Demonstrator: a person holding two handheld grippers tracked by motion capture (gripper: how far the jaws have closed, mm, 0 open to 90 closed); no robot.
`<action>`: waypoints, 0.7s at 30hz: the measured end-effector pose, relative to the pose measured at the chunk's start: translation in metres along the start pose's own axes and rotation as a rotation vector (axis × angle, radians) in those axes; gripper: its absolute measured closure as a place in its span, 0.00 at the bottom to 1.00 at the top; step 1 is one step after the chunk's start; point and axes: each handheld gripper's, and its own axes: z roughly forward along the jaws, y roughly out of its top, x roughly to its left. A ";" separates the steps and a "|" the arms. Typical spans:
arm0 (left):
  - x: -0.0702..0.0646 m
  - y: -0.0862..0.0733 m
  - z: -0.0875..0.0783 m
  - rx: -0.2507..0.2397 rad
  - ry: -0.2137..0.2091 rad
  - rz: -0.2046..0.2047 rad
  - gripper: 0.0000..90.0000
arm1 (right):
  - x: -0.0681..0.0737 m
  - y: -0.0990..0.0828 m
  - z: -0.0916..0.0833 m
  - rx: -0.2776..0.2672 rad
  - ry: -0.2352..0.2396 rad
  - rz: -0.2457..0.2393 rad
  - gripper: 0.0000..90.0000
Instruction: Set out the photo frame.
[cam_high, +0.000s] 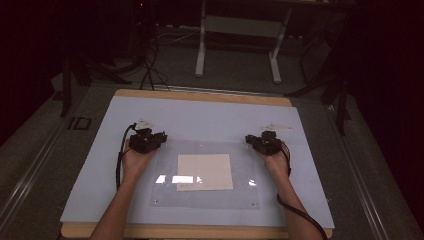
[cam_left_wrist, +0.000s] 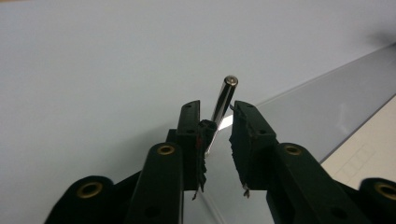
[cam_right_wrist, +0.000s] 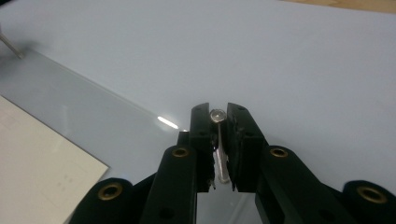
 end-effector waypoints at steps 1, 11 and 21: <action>0.001 0.000 -0.003 -0.013 -0.010 -0.001 0.80 | 0.001 0.000 -0.001 0.002 -0.006 -0.011 0.89; 0.001 -0.002 -0.012 -0.078 -0.045 -0.015 0.74 | 0.000 0.000 -0.011 -0.023 -0.018 -0.031 0.86; 0.003 -0.003 -0.013 -0.082 -0.022 -0.005 0.70 | 0.001 0.001 -0.009 -0.022 -0.018 -0.037 0.89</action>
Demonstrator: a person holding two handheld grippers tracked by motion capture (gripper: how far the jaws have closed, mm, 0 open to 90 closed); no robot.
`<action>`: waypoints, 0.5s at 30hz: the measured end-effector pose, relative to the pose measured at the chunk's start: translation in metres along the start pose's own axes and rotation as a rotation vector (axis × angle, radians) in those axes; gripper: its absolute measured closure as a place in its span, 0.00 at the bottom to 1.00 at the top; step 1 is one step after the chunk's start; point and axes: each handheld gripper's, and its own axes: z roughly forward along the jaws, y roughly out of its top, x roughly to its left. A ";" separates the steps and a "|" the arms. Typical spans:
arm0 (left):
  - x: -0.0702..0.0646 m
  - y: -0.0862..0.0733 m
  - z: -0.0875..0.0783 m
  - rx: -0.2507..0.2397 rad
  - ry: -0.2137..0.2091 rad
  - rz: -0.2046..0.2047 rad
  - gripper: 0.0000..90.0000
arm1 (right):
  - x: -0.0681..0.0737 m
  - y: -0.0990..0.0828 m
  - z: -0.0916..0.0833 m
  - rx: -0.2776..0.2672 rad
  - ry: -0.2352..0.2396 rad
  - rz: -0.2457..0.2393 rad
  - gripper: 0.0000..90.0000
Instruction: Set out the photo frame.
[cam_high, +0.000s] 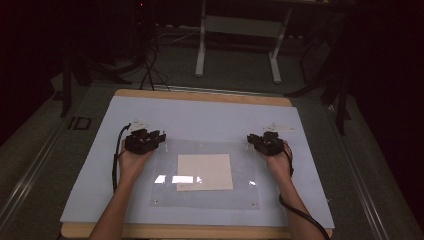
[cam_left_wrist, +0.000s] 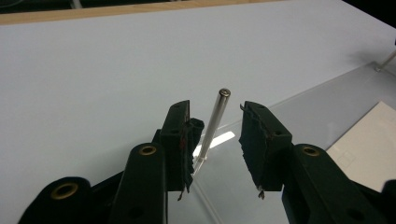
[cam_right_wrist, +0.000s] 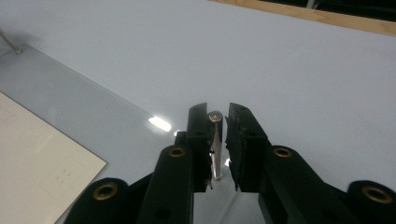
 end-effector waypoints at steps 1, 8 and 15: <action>0.001 0.001 0.001 -0.002 -0.002 -0.005 0.71 | 0.000 0.000 0.000 0.001 0.001 -0.003 0.89; 0.000 0.004 0.004 -0.004 -0.007 0.002 0.84 | 0.001 0.000 0.002 -0.002 0.002 0.000 0.92; -0.003 0.001 0.010 -0.001 0.006 0.009 0.90 | 0.001 -0.001 0.001 -0.009 0.000 0.009 0.92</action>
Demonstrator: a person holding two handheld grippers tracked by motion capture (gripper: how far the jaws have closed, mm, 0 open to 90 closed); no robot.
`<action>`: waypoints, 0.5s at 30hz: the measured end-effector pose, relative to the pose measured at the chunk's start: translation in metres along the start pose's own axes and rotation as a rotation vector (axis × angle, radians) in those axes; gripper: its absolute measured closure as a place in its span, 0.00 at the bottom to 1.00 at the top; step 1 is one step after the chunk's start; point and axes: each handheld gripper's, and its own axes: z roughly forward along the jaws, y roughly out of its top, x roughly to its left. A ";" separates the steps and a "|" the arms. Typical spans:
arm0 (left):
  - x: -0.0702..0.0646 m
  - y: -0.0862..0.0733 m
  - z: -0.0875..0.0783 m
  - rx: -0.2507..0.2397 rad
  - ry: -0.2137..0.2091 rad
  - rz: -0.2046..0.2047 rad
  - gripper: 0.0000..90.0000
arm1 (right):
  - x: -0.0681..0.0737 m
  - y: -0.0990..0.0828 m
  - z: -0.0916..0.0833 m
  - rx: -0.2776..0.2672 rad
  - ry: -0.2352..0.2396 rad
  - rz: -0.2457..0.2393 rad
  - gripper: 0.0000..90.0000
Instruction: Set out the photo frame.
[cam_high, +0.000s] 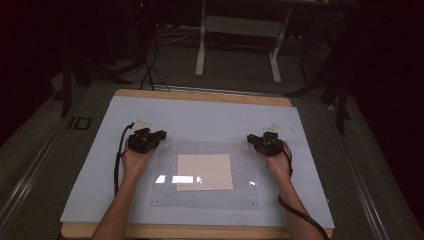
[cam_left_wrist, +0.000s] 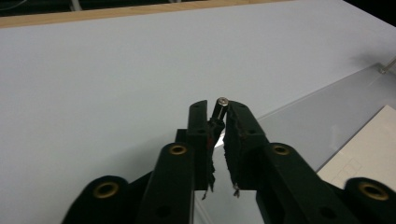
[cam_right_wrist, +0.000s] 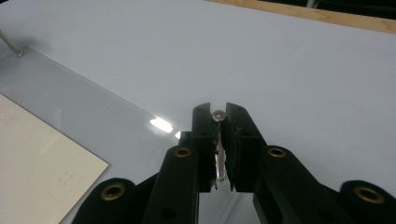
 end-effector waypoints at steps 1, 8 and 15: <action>0.000 0.000 0.000 -0.001 0.002 0.002 0.91 | 0.000 0.000 0.000 0.000 -0.001 0.000 0.92; 0.000 0.001 -0.001 -0.016 0.001 0.013 0.89 | 0.000 -0.001 0.000 -0.002 0.001 0.004 0.92; 0.000 0.003 0.003 -0.016 -0.002 0.009 0.91 | -0.001 0.000 0.001 0.002 0.004 0.006 0.92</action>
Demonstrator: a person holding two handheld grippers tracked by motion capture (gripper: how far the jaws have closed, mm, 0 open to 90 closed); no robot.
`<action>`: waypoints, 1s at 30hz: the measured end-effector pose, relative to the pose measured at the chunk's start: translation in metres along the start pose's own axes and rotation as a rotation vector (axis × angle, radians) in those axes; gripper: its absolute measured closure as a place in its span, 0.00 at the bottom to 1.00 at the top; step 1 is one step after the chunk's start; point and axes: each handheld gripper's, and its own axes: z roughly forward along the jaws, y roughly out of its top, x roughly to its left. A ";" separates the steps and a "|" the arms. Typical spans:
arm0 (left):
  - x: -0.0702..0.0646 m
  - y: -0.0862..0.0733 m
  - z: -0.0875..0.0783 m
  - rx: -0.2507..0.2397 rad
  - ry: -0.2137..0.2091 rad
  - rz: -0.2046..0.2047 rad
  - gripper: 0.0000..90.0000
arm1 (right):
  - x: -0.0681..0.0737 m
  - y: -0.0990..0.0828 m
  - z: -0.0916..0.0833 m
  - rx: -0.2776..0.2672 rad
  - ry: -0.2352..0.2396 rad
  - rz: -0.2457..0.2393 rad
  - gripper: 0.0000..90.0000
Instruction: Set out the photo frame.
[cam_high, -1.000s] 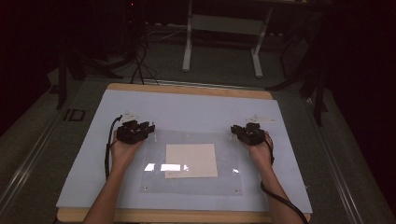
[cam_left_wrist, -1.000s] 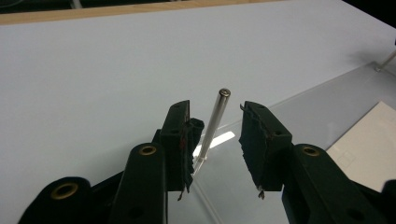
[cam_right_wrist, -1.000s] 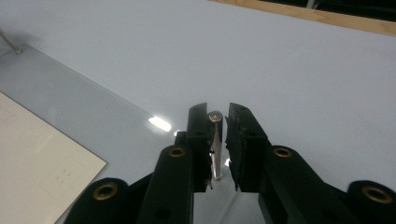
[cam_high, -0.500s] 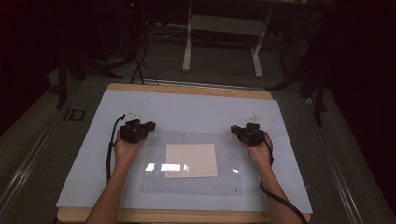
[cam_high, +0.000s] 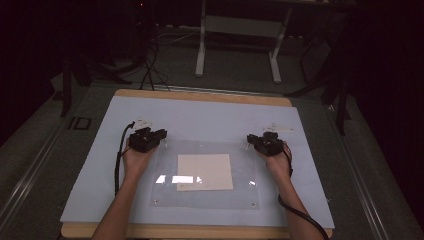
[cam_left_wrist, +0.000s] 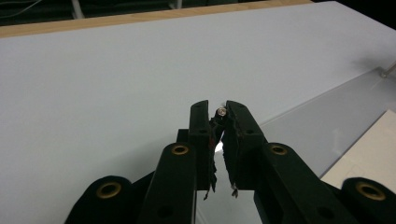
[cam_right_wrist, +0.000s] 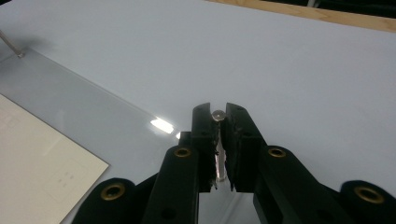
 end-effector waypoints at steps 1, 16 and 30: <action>0.000 0.000 0.000 -0.002 -0.001 -0.003 0.91 | 0.000 0.000 0.000 0.003 0.002 0.000 0.92; 0.000 -0.006 0.006 0.000 0.008 -0.008 0.87 | -0.001 0.000 0.000 0.003 0.007 0.006 0.92; 0.002 -0.006 0.007 0.003 -0.005 -0.027 0.92 | -0.002 0.000 0.000 0.002 0.017 0.020 0.93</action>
